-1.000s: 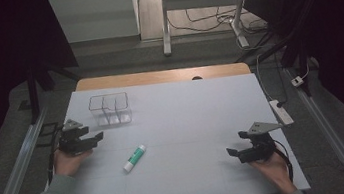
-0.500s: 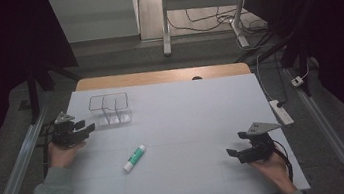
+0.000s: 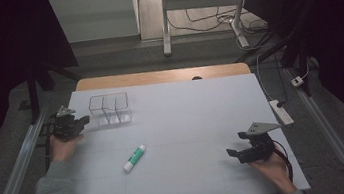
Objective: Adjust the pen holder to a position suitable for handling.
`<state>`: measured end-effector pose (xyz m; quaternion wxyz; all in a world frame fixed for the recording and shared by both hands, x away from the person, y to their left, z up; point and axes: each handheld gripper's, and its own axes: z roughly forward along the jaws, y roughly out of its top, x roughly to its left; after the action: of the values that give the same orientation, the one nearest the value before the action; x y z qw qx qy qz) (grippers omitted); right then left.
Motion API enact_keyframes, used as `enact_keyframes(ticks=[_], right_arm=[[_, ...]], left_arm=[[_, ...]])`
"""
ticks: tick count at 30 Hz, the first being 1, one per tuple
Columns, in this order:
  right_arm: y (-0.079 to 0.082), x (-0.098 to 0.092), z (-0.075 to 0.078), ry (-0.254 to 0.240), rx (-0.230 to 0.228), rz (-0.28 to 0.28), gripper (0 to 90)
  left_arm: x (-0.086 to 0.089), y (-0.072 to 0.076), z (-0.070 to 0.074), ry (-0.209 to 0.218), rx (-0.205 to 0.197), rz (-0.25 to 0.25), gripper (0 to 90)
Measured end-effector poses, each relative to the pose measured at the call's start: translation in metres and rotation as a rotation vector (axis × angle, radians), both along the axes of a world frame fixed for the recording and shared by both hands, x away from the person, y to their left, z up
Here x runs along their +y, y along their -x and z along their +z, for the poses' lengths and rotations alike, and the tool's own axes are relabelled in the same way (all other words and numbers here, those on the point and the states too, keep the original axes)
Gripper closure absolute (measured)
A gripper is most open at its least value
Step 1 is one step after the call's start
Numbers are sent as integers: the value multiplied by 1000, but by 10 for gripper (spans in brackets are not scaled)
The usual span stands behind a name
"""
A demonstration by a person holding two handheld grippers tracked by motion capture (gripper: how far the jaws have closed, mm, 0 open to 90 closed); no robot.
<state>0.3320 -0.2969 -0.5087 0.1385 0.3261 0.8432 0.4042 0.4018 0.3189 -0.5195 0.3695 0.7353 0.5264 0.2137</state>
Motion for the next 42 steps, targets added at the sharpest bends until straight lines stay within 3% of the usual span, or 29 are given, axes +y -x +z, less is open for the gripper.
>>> enact_keyframes(ticks=[12,24,31,42], right_arm=[[0,0,-1,6,-5,-10,163],[0,0,-1,7,0,-11,163],[-1,1,-2,10,6,-8,163],[-1,2,-2,11,5,-7,163]], left_arm=[[1,-27,-5,16,7,5,884],[-5,-32,-7,2,18,-7,884],[-5,-34,-9,26,25,-6,884],[-15,-37,-8,26,21,-36,884]])
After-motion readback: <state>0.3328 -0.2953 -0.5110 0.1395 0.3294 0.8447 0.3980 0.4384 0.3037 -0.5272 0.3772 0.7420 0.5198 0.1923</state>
